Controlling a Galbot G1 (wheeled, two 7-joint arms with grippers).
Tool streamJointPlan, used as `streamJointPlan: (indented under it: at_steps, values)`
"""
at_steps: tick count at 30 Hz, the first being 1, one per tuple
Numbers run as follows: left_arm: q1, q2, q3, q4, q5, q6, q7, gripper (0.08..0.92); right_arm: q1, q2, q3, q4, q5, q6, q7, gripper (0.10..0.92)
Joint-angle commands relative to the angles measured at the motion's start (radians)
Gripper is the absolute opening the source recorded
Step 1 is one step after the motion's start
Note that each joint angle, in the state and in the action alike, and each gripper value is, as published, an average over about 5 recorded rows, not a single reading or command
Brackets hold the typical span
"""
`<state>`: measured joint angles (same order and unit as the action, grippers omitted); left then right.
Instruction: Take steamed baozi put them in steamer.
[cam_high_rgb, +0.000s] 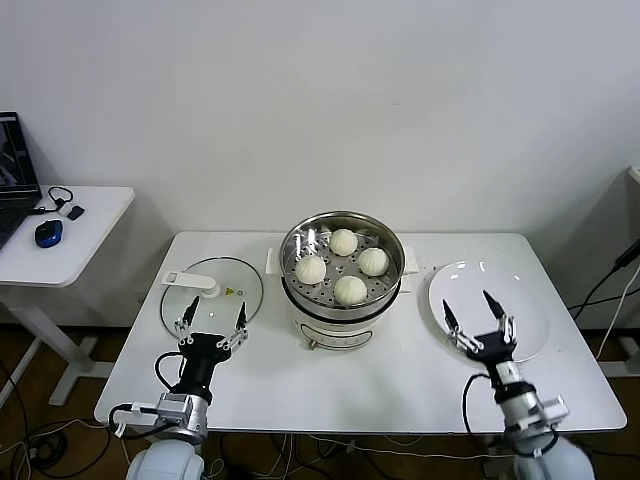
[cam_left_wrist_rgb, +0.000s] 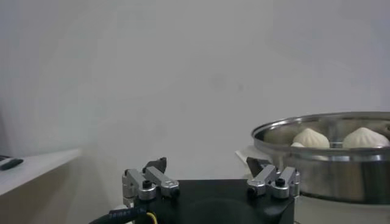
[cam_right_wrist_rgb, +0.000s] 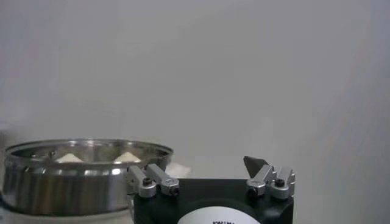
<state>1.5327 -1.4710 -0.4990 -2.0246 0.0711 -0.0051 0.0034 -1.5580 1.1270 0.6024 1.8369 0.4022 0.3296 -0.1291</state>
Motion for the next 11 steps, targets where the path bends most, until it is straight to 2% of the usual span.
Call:
streamJointPlan:
  at_steps: [1, 11]
  values:
    - [-0.012, 0.011, -0.012, 0.008, -0.019, 0.000, 0.021, 0.823, -0.137, 0.097, -0.007, 0.025, 0.000, 0.051, 0.060, 0.823]
    - [0.006, 0.006, -0.020, -0.005, -0.020, 0.000, 0.047, 0.823, -0.112, 0.086, -0.019, 0.017, 0.003, 0.023, 0.041, 0.823]
